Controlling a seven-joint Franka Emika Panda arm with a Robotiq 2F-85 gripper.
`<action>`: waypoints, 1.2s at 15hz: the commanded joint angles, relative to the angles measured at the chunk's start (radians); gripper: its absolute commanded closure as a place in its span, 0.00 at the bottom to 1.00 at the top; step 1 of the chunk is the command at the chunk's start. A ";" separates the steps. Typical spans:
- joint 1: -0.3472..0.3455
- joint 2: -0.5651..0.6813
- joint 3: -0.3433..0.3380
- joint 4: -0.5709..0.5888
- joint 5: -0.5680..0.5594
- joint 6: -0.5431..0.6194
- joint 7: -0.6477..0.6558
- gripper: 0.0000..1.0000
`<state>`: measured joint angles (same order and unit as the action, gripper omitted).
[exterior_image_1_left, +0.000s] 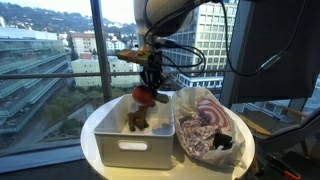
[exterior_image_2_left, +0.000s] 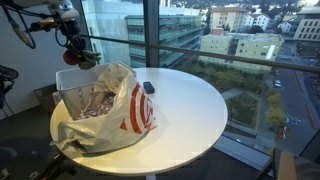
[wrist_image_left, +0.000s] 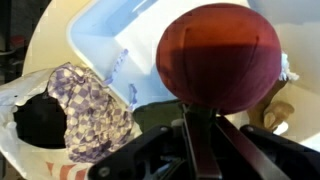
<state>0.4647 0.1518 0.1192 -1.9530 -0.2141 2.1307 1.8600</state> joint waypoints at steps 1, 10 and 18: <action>-0.072 -0.242 0.041 -0.244 -0.006 0.062 0.116 0.97; -0.273 -0.489 0.015 -0.603 0.195 0.182 0.010 0.96; -0.373 -0.197 -0.040 -0.565 0.397 0.239 -0.212 0.97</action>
<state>0.1140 -0.1593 0.0867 -2.5689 0.1241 2.3538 1.7051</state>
